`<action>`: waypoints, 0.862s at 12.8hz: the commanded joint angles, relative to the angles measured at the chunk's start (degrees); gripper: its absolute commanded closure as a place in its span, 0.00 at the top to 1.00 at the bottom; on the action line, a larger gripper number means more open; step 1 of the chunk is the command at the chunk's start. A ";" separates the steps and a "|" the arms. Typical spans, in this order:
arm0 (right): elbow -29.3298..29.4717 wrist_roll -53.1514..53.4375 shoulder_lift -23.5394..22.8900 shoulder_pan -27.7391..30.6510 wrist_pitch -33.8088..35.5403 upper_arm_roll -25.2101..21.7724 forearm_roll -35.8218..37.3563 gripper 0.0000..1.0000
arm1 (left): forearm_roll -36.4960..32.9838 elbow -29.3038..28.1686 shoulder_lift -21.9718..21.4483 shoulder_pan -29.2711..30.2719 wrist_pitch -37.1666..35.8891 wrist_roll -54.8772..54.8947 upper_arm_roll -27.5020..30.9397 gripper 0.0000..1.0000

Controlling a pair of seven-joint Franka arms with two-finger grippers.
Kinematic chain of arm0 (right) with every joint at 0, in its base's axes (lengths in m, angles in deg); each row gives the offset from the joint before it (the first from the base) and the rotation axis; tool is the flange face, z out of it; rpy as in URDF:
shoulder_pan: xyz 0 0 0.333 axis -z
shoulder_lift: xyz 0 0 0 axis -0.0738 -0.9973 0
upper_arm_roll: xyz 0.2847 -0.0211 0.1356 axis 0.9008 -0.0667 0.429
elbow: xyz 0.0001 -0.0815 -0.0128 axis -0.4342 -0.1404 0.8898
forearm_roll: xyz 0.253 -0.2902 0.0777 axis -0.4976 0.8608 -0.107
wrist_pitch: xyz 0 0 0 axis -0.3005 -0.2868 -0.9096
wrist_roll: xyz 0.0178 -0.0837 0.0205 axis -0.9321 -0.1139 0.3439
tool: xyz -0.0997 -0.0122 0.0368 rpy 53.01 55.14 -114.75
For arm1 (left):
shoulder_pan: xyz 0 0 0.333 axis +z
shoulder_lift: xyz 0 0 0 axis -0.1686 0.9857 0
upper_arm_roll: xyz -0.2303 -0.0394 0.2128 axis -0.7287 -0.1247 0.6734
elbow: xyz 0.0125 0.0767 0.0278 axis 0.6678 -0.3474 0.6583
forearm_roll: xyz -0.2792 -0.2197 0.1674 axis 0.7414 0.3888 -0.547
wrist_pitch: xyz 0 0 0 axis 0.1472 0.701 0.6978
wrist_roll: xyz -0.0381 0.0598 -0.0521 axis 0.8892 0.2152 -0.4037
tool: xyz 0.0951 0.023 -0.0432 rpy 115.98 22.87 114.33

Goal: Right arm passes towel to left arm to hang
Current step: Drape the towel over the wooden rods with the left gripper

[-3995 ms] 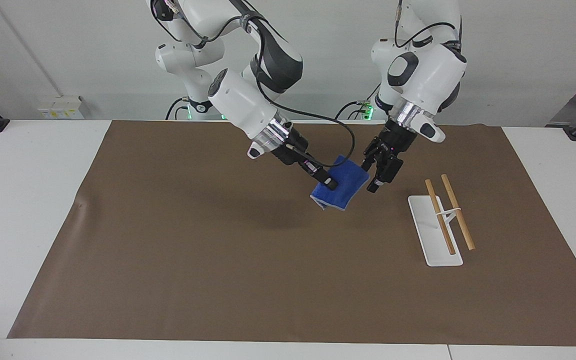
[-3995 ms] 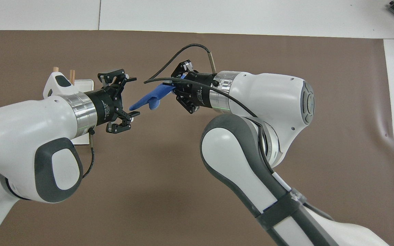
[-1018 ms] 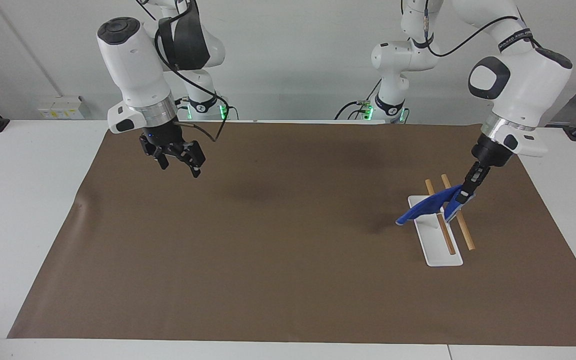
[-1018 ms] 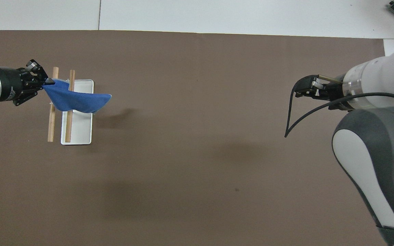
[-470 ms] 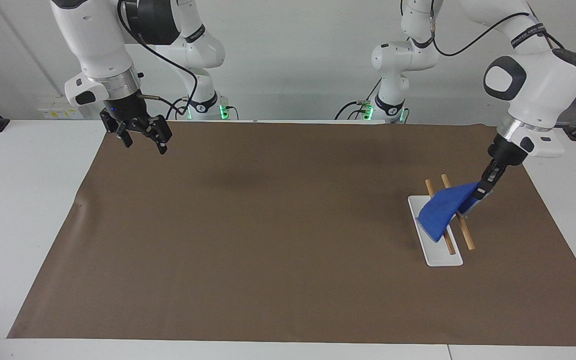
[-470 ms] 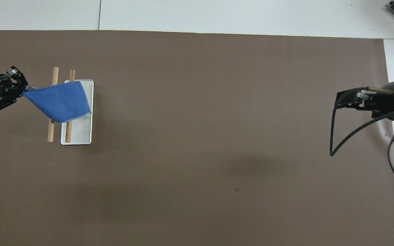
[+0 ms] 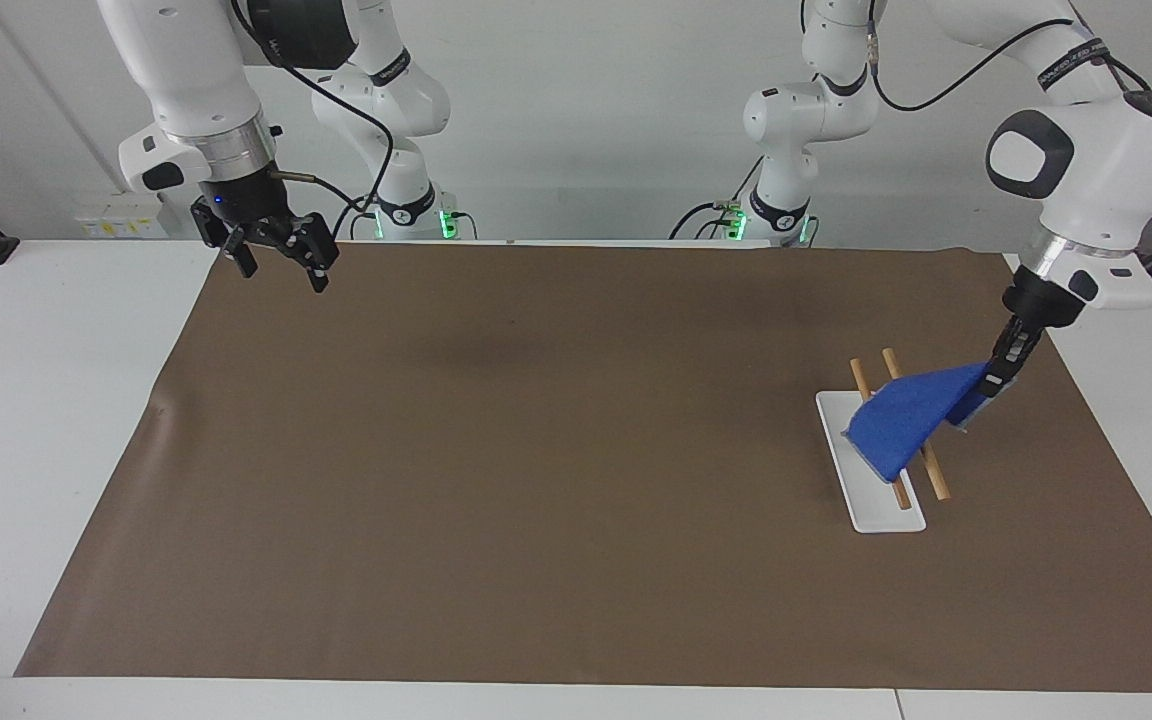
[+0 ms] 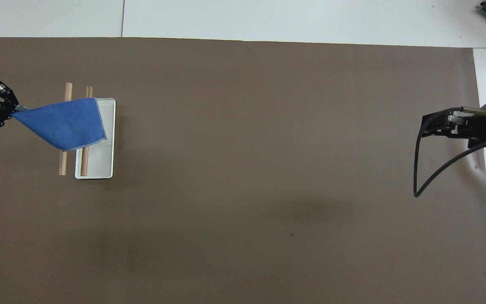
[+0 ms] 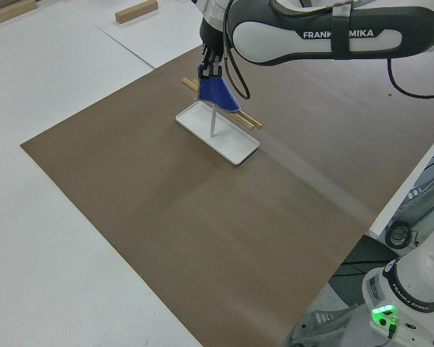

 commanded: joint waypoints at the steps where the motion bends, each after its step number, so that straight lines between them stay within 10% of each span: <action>1: 1.65 -1.20 -0.95 0.45 0.95 0.46 1.14 1.00 | -1.53 -0.60 1.48 0.02 4.64 -0.26 -0.41 0.00; 11: 1.74 -9.29 0.28 1.86 1.39 -0.59 0.88 1.00 | -1.45 -3.33 6.58 0.46 15.55 -0.09 -0.41 0.00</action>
